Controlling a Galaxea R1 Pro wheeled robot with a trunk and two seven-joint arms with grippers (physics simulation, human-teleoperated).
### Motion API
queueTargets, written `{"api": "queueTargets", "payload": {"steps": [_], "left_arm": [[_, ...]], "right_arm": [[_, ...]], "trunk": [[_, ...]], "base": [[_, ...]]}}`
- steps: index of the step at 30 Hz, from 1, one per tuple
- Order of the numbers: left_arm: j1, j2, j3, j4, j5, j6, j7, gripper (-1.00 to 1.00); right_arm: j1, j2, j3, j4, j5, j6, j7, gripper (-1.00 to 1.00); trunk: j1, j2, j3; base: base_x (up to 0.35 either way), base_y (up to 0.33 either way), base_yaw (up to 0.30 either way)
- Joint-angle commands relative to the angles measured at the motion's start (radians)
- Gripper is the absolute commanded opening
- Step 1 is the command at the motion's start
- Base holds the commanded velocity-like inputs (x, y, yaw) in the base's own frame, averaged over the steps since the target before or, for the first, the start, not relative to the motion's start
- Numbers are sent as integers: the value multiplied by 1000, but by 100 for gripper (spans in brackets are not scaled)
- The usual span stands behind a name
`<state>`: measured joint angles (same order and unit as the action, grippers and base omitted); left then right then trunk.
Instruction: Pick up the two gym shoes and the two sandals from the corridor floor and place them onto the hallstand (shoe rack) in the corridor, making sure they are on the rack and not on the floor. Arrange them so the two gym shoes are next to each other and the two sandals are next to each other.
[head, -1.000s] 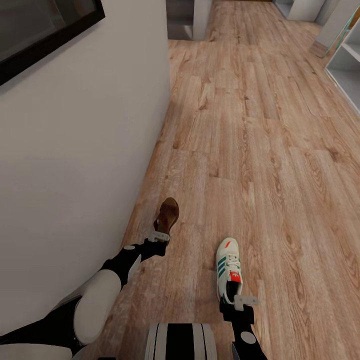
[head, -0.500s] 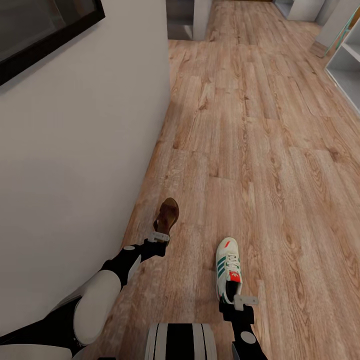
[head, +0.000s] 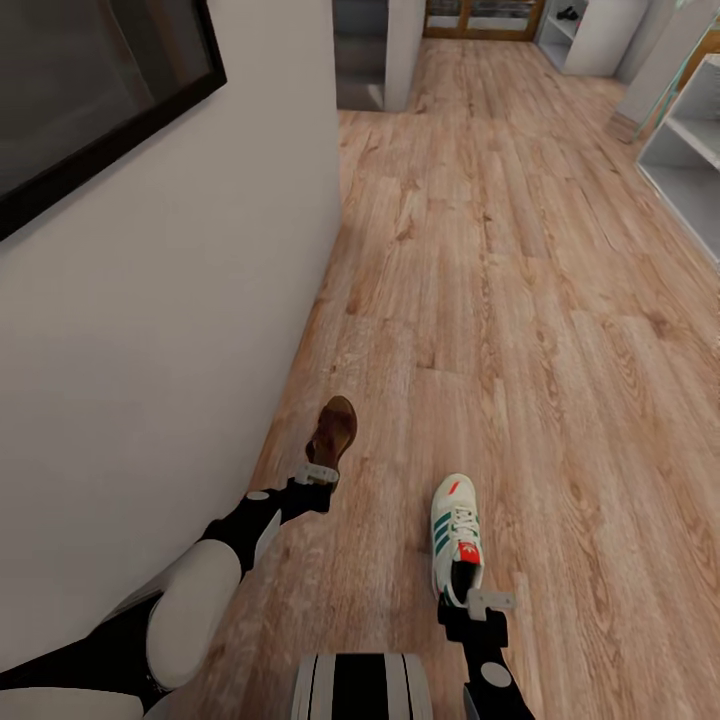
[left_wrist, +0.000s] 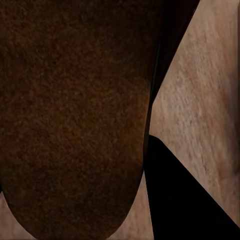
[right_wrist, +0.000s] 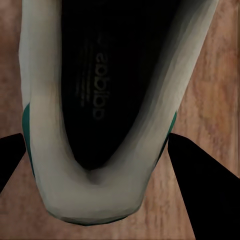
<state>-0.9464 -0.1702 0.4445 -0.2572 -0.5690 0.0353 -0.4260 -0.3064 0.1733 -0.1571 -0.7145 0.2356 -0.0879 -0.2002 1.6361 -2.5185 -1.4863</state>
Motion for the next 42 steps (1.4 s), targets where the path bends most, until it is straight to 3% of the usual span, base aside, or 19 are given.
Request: {"api": "queueTargets", "payload": {"steps": [1, 11, 17, 32, 42], "left_arm": [[0, 0, 8, -2, -12, 3, -7, -100], [1, 1, 7, -4, -11, 5, -7, -100], [4, 1, 10, -51, -10, 10, -6, -100], [5, 2, 7, -71, -11, 12, -7, -100], [7, 5, 10, -98, -11, 7, -4, -100]], "right_arm": [[0, 1, -4, 1, 8, -3, 1, -100], [0, 1, -2, 6, 12, -4, 0, -100], [0, 1, -4, 2, 11, -4, -2, -100], [0, 1, -4, 2, 10, -37, -2, -100], [0, 1, -4, 3, 10, -39, -2, -100]], "trunk": [[-1, 0, 3], [-5, 2, 42], [-8, 4, 66], [-14, 7, 137], [-14, 7, 147]], "base": [[0, 0, 0], [0, 0, 0], [0, 0, -5], [0, 0, -169], [33, -15, -198]]}}
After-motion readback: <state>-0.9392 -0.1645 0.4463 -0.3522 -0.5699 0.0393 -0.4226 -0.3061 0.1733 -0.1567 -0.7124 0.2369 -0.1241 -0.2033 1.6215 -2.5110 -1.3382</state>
